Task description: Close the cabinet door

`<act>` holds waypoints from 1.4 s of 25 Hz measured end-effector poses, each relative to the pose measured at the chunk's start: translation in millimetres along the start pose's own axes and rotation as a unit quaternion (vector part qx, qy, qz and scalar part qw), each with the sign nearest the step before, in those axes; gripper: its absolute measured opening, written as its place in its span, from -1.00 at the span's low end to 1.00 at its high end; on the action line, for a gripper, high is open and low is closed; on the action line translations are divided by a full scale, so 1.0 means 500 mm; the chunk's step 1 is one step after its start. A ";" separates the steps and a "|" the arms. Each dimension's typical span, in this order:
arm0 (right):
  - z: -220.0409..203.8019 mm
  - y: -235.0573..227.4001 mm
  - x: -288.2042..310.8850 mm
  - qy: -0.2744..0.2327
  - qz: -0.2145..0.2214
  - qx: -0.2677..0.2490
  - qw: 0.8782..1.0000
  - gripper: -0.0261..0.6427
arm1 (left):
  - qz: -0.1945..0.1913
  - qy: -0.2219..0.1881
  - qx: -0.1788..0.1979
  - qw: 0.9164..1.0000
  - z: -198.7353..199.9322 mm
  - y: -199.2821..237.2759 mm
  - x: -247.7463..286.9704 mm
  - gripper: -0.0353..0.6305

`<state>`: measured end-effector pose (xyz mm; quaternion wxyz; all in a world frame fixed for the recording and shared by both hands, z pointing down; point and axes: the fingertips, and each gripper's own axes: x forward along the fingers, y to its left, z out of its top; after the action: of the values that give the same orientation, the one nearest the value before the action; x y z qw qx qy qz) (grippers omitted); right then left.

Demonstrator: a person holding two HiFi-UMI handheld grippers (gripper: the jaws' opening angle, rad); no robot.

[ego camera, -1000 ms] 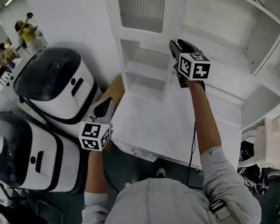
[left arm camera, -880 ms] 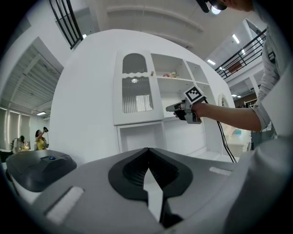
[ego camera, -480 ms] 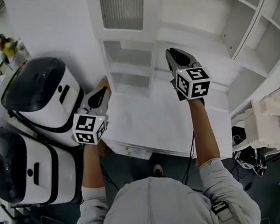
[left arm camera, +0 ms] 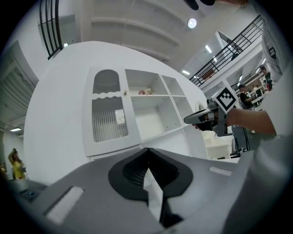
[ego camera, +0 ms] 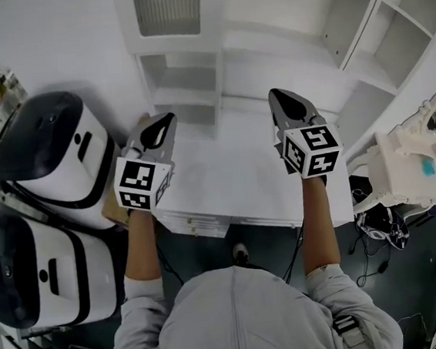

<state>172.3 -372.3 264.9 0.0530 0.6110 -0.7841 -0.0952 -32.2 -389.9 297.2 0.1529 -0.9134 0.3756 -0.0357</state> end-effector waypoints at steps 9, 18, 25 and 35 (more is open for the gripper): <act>-0.032 0.023 -0.094 0.013 -0.009 0.004 1.000 -0.92 | -0.027 -0.017 0.019 0.999 0.042 -0.051 0.006 -0.84; -0.045 0.027 -0.113 0.027 -0.009 -0.006 1.000 -0.92 | -0.022 -0.025 0.019 0.999 0.048 -0.053 -0.007 -0.84; -0.053 0.041 -0.108 0.037 0.009 -0.010 0.999 -0.92 | -0.032 -0.027 0.012 0.999 0.045 -0.071 0.000 -0.84; -0.072 0.036 -0.101 0.052 0.015 -0.011 0.998 -0.92 | -0.045 -0.014 0.006 0.999 0.023 -0.094 0.021 -0.84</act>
<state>175.0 -322.4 305.4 0.1021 0.6027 -0.7882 -0.0710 9.2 -362.8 300.1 0.1614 -0.9288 0.3320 -0.0318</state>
